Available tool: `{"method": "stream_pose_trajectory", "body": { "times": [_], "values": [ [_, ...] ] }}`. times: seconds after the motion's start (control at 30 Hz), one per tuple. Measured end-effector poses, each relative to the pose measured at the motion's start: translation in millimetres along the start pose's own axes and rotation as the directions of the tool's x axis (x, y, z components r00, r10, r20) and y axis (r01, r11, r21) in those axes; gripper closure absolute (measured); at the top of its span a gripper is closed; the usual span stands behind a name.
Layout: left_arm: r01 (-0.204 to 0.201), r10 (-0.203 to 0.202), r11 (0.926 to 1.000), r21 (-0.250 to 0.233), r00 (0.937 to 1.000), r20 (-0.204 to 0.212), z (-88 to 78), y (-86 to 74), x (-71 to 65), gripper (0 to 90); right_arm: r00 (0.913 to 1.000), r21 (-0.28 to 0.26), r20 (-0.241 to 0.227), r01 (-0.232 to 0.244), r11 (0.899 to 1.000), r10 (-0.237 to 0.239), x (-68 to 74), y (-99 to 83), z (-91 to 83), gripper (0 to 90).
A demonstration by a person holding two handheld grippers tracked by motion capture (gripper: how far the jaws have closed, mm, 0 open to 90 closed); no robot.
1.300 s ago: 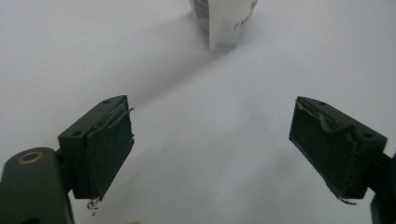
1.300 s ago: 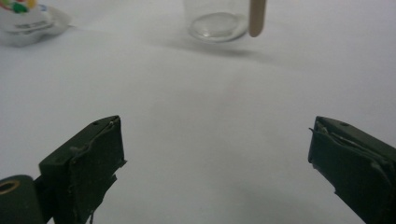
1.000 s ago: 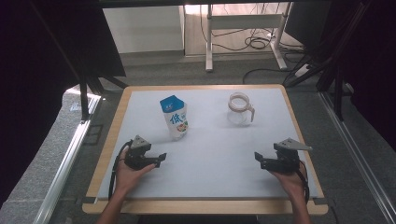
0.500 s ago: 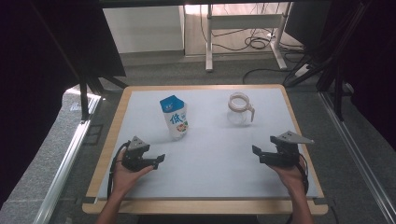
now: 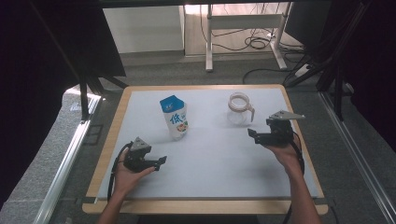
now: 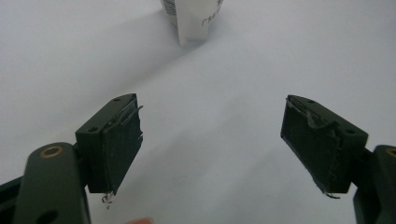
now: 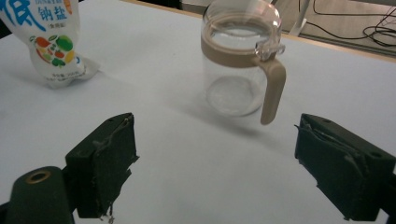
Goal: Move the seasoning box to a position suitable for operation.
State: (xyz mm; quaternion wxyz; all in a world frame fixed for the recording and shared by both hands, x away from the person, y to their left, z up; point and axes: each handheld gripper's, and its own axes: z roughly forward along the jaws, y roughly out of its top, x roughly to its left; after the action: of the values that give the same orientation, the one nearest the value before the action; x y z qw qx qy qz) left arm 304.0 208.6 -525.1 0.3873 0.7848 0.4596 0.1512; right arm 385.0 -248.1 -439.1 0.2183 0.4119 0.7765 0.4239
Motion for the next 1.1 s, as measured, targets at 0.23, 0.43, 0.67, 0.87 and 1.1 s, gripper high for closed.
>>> {"method": "stream_pose_trajectory", "body": {
  "times": [0.23, 0.43, 0.67, 0.87, 1.1],
  "values": [
    [-0.012, 0.012, 0.9997, 0.022, 0.9998, 0.013, 4.6, -1.3, -4.0, 19.9, 0.9999, 0.015, -0.003, 0.012, 1.0, -0.012, -5.8, 26.4, 22.8, 8.6],
    [-0.011, 0.011, 0.9997, 0.02, 0.9999, 0.013, 2.8, -1.5, -2.5, 19.8, 1.0, 0.035, -0.009, 0.003, 0.999, -0.002, -12.5, 44.5, 43.8, 7.2],
    [-0.014, 0.013, 0.9997, 0.021, 0.9998, 0.015, 3.4, -1.8, -2.6, 19.6, 0.9998, 0.054, -0.012, 0.016, 0.998, -0.015, -13.1, 62.6, 67.3, 5.7],
    [-0.013, 0.013, 0.9997, 0.022, 0.9998, 0.015, 3.5, -2.3, -2.2, 19.4, 0.9995, 0.091, -0.01, 0.031, 0.995, -0.03, -13.5, 74.6, 90.3, 4.6],
    [-0.012, 0.012, 0.9996, 0.024, 0.9998, 0.016, 3.8, -3.0, -1.4, 19.2, 0.9998, 0.114, 0.0, 0.02, 0.993, -0.02, -17.6, 80.9, 111.7, 3.9]
  ]
}}
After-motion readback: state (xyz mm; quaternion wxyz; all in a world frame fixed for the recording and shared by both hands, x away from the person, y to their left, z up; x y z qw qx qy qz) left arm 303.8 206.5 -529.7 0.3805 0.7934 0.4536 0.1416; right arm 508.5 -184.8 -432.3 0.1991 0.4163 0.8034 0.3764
